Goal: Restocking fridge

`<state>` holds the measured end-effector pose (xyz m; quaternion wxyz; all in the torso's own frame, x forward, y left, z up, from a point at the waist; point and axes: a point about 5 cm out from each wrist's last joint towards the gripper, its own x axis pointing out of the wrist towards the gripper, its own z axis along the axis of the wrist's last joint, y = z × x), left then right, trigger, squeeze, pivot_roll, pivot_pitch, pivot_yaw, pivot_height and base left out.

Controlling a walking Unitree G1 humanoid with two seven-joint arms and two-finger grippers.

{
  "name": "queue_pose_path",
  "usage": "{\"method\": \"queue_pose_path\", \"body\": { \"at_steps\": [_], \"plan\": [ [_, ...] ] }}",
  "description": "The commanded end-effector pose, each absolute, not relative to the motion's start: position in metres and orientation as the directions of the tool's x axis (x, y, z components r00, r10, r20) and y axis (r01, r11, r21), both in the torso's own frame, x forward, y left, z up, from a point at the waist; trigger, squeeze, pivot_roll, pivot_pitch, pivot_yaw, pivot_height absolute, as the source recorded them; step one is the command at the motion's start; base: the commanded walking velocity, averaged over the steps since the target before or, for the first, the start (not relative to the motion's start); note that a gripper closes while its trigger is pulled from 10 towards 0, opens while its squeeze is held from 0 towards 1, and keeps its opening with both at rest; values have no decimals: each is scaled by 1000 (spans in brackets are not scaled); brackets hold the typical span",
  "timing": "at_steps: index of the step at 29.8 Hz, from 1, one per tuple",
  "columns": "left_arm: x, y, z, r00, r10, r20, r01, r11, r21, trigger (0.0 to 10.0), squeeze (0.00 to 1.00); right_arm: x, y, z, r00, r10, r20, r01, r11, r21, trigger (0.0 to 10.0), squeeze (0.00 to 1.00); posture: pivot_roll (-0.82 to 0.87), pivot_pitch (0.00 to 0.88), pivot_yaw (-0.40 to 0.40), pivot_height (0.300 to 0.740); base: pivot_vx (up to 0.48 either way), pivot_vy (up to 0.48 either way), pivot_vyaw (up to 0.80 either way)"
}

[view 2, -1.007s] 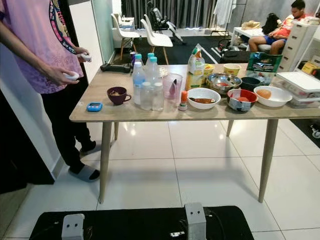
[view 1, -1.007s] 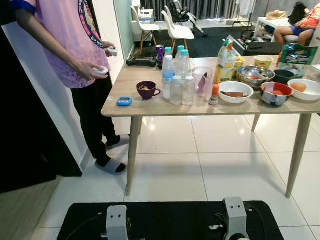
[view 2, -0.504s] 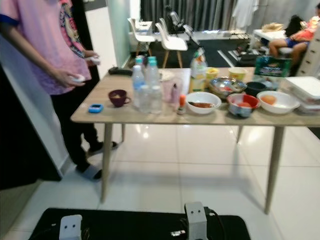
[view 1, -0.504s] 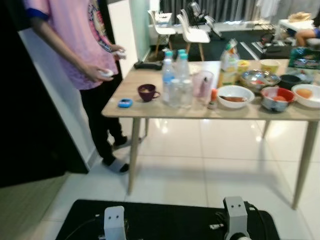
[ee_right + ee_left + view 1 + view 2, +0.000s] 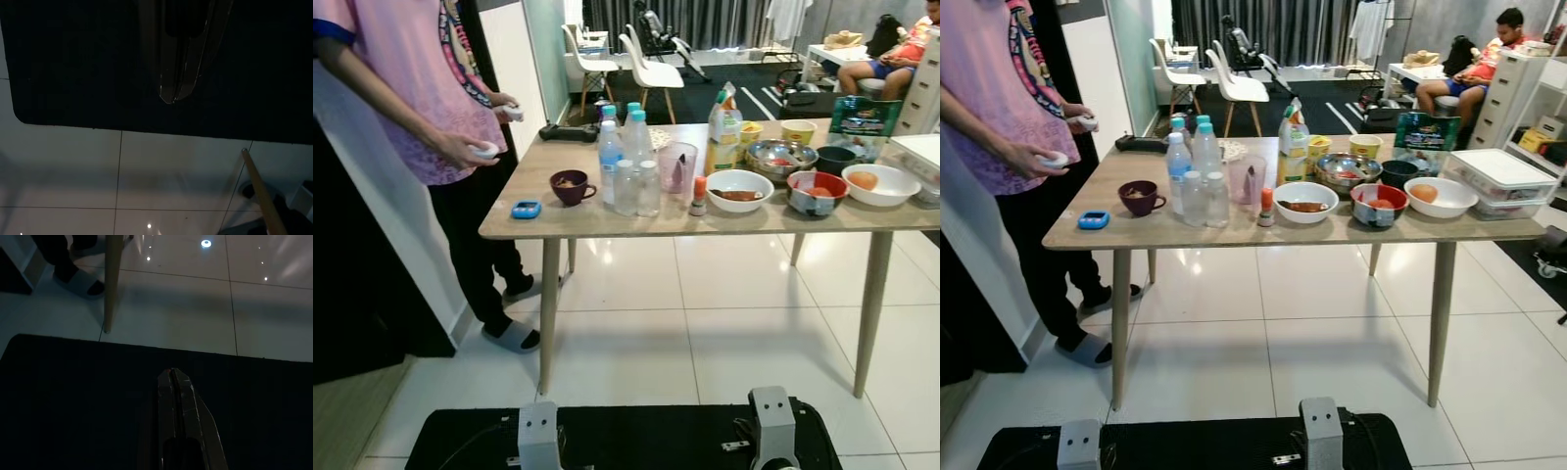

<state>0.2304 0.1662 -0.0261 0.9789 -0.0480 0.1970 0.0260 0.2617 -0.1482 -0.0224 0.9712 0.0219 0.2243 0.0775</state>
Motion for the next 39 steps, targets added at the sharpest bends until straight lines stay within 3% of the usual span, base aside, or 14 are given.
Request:
{"method": "queue_pose_path", "body": {
  "at_steps": [1,39],
  "plan": [
    [227,166,-29,912,22,-410,-55,996,-69,10000,0,260,-148,-24,884,158,-439,-136,987,82,10000,0,36,92,12,740,0,0,0],
    [230,164,-26,916,13,-401,-52,995,-87,10000,0,263,-146,-22,884,171,-435,-150,985,81,10000,0,36,83,9,740,339,0,0]
  ]
}}
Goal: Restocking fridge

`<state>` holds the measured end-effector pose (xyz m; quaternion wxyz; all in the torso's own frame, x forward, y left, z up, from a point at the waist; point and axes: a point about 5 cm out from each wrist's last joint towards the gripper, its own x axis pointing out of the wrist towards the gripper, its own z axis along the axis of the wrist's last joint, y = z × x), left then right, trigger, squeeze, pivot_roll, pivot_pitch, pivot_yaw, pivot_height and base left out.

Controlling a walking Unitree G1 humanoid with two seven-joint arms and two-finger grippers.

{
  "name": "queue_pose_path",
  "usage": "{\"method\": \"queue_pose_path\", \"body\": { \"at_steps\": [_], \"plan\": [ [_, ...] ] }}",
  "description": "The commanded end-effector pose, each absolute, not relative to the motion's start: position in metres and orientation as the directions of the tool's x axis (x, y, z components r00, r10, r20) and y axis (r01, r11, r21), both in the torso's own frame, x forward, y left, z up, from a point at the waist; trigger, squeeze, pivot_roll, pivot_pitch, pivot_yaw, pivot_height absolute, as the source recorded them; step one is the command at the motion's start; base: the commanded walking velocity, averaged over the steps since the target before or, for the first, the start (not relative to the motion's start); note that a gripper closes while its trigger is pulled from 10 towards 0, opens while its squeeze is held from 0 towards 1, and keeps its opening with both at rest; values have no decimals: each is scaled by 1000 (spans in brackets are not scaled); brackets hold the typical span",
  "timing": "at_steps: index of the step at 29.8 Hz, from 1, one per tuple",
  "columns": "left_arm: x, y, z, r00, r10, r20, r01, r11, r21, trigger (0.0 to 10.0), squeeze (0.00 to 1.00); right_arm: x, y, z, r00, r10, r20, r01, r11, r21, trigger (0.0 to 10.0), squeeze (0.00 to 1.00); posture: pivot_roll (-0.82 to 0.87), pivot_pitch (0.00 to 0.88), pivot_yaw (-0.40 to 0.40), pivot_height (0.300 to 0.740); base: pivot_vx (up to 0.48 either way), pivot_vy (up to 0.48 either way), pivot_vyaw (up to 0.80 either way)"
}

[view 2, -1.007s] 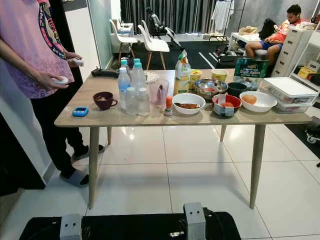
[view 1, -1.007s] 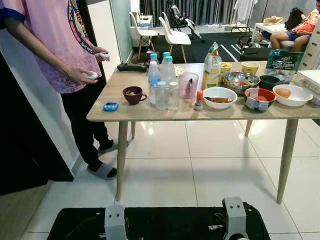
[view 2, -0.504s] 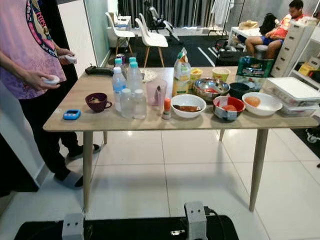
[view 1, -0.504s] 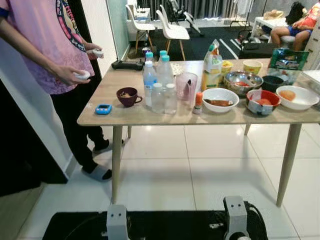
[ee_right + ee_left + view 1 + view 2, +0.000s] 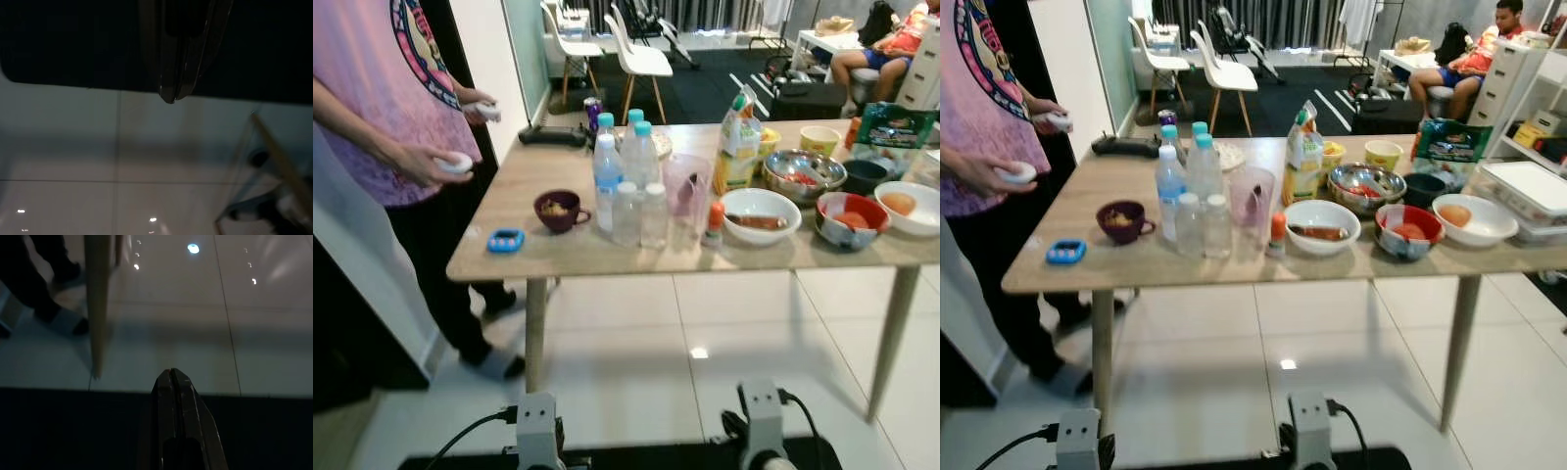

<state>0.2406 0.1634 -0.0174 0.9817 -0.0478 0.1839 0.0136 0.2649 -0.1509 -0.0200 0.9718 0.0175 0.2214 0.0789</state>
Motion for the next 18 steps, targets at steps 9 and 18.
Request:
{"method": "queue_pose_path", "body": {
  "at_steps": [9,18],
  "plan": [
    [231,165,-26,915,13,-403,-52,995,-86,10000,0,263,-146,-22,883,170,-437,-149,985,82,10000,0,35,84,10,740,347,0,0],
    [232,166,-25,915,15,-403,-54,995,-85,10000,0,264,-145,-21,884,171,-435,-150,985,83,10000,0,40,84,9,740,339,0,0]
  ]
}}
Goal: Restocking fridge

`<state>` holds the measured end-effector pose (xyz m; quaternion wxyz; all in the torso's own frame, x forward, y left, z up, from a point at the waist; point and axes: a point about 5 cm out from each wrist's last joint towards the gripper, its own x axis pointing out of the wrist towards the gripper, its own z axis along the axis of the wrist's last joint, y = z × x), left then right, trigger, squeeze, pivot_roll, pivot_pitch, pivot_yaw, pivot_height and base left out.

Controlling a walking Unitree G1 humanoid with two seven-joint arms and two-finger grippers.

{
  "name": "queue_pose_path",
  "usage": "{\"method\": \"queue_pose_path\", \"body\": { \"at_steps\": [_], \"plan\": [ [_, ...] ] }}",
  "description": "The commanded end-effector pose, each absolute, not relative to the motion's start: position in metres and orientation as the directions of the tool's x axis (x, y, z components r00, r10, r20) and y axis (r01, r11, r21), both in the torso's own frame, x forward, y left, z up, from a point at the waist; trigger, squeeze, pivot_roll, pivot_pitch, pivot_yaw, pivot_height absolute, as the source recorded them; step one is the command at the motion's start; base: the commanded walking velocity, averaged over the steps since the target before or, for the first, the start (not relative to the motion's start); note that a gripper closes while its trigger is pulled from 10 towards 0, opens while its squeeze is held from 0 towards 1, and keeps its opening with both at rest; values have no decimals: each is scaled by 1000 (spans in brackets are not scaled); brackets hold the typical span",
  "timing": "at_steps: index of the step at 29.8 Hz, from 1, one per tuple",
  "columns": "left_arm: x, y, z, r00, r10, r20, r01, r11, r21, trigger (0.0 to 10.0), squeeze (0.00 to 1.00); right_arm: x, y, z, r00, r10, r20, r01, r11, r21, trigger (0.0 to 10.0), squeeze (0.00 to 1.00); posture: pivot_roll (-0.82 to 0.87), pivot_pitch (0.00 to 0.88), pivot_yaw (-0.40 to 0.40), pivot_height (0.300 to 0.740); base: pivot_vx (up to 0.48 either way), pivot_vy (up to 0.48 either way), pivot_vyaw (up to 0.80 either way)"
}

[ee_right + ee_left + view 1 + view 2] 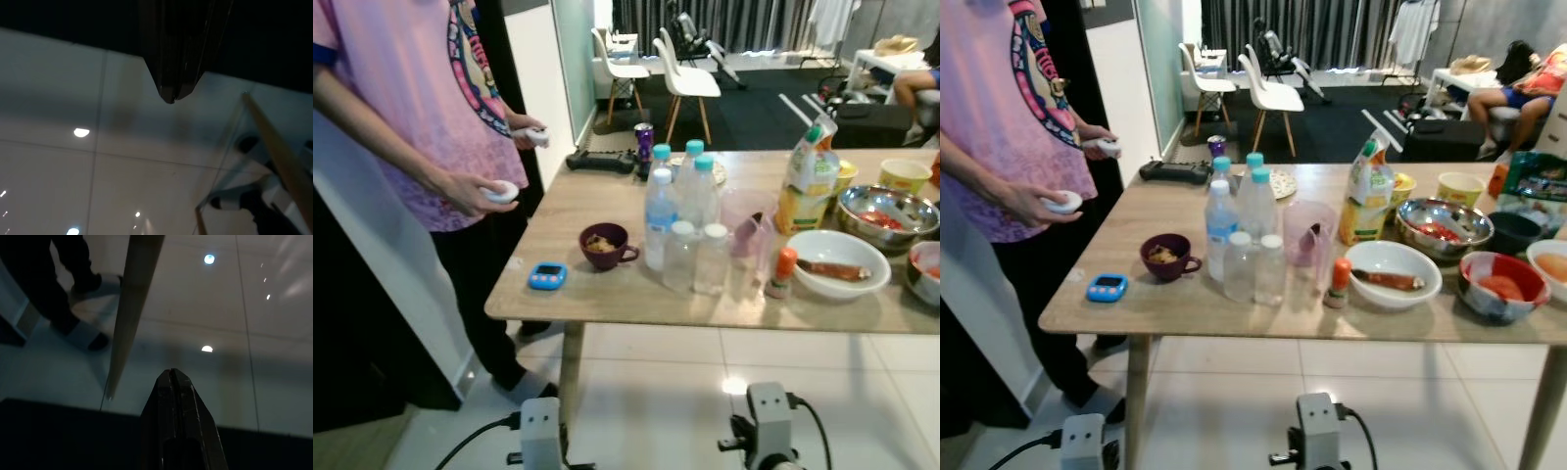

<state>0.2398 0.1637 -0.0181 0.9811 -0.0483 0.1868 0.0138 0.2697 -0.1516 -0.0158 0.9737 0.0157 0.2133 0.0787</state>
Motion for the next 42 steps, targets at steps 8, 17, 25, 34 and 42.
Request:
{"method": "queue_pose_path", "body": {
  "at_steps": [8,17,25,34,42],
  "plan": [
    [233,163,-23,922,0,-388,-33,996,-81,10000,0,265,-146,-21,885,167,-435,-146,986,82,10000,0,42,89,9,740,207,0,0],
    [233,166,-23,921,11,-389,-38,997,-63,10000,0,265,-150,-21,886,153,-437,-134,988,75,10000,0,41,91,13,740,0,0,0],
    [233,166,-23,924,13,-381,-36,998,-53,10000,0,265,-151,-21,886,153,-437,-134,988,74,10000,0,39,90,11,740,0,0,0],
    [233,164,-23,922,13,-386,-45,996,-72,10000,0,264,-151,-21,885,157,-438,-139,988,72,10000,0,35,95,6,740,0,0,0],
    [231,163,-25,919,0,-395,-38,996,-86,10000,0,263,-152,-22,887,153,-436,-135,988,72,10000,0,25,92,18,740,0,300,0]
  ]
}}
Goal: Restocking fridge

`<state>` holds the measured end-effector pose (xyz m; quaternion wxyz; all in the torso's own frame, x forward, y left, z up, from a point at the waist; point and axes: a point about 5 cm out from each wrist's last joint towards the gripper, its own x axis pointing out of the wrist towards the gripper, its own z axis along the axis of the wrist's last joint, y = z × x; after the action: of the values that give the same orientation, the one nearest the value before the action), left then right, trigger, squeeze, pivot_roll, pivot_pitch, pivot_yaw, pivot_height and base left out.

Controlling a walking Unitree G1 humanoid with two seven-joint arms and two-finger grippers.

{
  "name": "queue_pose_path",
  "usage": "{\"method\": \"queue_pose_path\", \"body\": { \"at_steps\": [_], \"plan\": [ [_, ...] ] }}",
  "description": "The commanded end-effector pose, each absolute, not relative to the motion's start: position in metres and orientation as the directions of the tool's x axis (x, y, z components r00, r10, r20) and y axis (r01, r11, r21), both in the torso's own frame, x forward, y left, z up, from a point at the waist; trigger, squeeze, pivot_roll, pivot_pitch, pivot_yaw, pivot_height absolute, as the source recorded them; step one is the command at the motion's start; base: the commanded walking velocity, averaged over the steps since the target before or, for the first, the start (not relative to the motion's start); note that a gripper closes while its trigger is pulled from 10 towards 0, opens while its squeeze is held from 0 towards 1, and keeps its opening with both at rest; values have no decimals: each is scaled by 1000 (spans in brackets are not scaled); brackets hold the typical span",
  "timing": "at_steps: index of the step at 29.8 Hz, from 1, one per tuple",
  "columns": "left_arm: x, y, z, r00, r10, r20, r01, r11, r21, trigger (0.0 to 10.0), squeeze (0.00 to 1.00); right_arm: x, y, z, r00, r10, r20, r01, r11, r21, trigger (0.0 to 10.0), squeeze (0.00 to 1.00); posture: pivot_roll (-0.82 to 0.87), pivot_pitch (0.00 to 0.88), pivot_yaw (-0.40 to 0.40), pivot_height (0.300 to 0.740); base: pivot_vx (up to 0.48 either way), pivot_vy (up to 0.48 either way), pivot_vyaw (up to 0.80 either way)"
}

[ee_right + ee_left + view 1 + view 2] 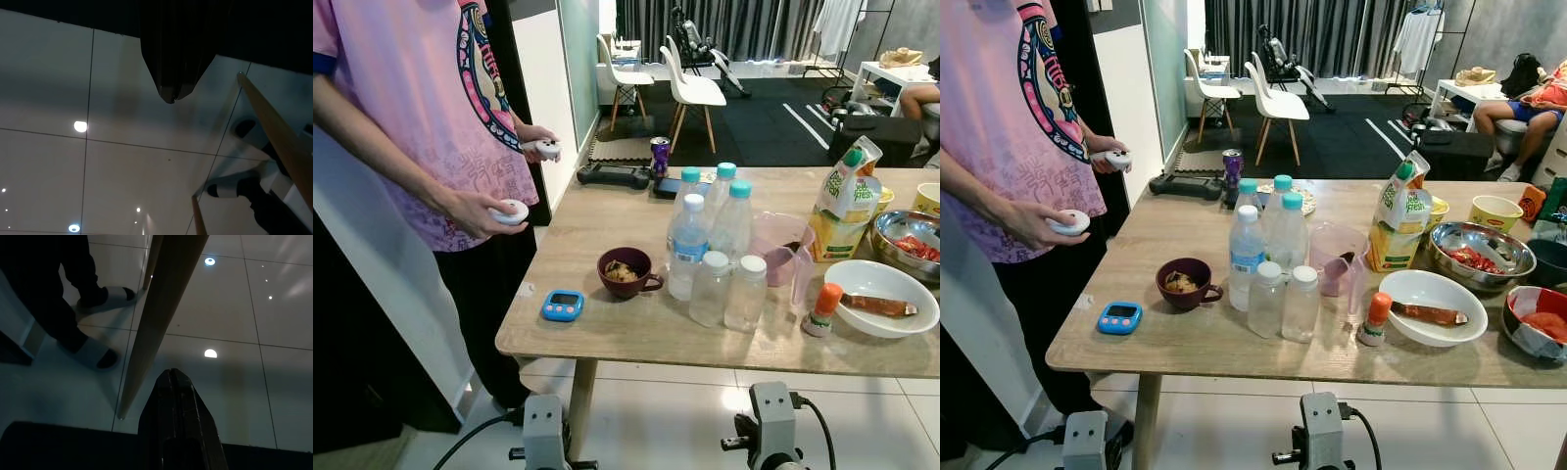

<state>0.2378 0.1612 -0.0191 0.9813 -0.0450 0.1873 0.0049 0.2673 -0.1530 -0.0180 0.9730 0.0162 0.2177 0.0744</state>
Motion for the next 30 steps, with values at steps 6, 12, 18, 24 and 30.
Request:
{"method": "queue_pose_path", "body": {
  "at_steps": [6,12,18,24,30],
  "plan": [
    [233,164,-23,923,5,-385,-37,996,-77,10000,0,262,-152,-22,889,152,-432,-135,988,71,10000,0,20,87,17,740,0,0,0],
    [234,164,-22,925,5,-379,-39,996,-83,10000,0,266,-153,-17,900,159,-406,-143,987,69,10000,0,14,86,12,740,0,0,0],
    [233,165,-22,927,5,-375,-39,996,-81,10000,0,272,-153,-10,912,160,-377,-146,987,66,10000,0,9,79,8,740,0,0,0],
    [234,165,-20,934,-17,-356,-2,999,-52,10000,0,273,-151,-10,913,166,-374,-152,986,67,10000,0,13,69,3,740,0,0,0],
    [236,164,-23,919,-6,-394,-11,999,-39,10000,0,274,-147,-9,912,173,-372,-159,985,69,10000,0,12,57,6,740,0,-400,0]
  ]
}}
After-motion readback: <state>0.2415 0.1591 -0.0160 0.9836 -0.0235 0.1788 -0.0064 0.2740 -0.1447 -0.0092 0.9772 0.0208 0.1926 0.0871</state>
